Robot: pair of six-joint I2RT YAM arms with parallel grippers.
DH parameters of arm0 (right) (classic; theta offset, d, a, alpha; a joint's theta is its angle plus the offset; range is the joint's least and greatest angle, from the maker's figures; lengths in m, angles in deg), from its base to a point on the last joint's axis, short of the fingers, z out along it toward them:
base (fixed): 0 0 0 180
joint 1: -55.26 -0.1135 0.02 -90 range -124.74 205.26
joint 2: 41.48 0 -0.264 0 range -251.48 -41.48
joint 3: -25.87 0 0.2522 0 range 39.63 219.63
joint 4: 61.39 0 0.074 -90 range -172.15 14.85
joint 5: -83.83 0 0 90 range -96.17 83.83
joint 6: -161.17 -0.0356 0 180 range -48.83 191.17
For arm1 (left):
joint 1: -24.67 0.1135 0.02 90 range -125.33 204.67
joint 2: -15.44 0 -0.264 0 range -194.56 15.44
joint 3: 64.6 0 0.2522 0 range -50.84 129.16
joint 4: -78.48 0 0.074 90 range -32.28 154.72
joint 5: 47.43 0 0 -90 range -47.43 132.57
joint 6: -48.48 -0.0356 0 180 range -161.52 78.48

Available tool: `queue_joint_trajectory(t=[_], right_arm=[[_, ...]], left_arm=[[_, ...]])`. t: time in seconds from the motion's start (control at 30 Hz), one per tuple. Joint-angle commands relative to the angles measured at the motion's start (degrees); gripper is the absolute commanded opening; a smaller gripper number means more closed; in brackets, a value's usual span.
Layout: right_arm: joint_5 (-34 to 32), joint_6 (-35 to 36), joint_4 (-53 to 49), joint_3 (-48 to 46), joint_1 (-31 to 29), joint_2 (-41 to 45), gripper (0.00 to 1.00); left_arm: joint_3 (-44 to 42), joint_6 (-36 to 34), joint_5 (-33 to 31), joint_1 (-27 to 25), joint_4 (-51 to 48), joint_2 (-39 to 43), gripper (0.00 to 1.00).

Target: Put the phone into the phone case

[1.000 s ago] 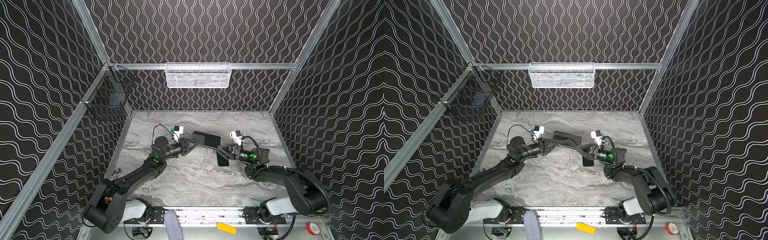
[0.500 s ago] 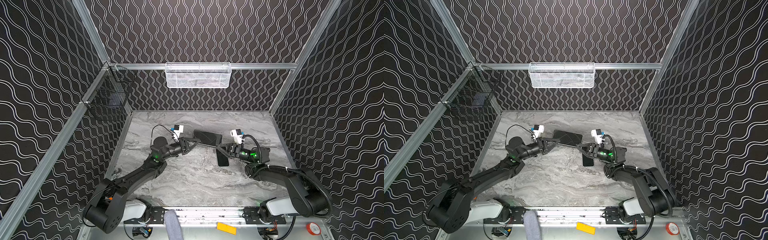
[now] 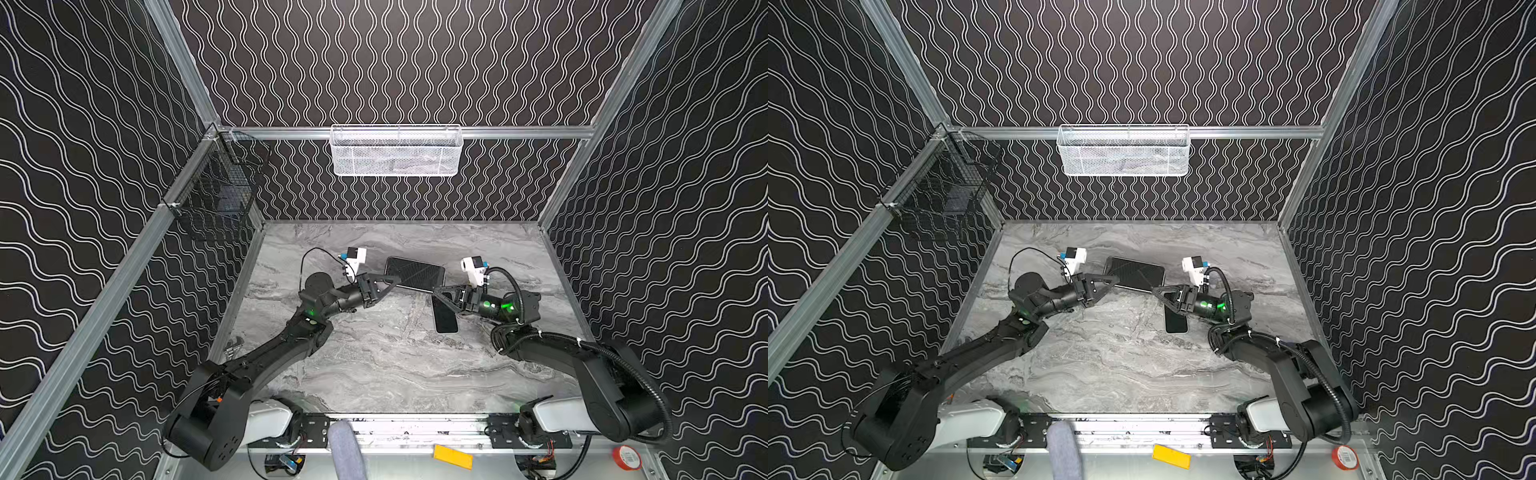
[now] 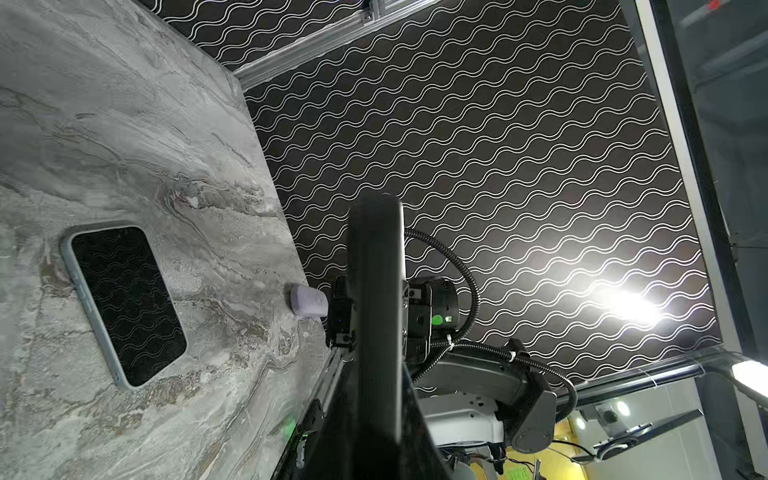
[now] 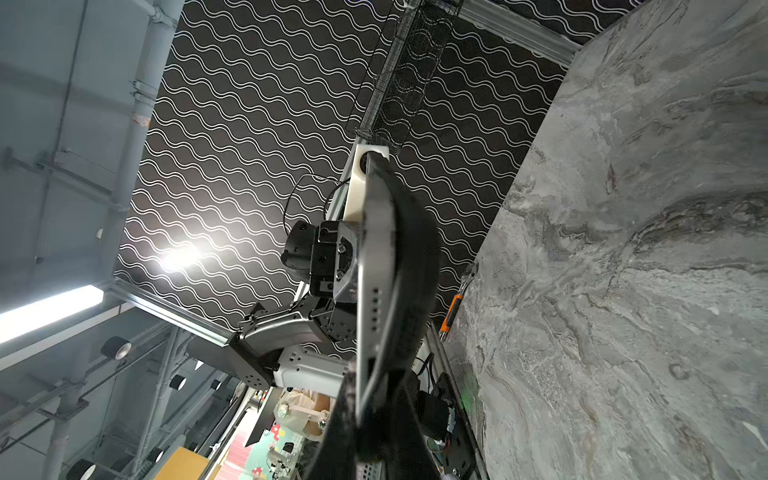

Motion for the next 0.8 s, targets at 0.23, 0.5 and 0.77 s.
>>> queue_joint_trajectory(t=[0.23,0.5,0.77], right_arm=[[-3.66,28.85,-44.32,8.13,-1.58,11.52,0.00],[-7.33,37.60,-63.64,10.92,-4.38,11.50,0.00],[-12.42,43.49,-73.94,11.45,-12.50,2.74,0.00]], left_arm=[[1.10,-17.90,-6.09,0.17,-24.81,9.74,0.98],[4.04,-28.30,-28.47,1.07,-54.98,20.12,0.99],[2.98,-27.99,-26.08,1.01,-56.75,15.88,0.99]])
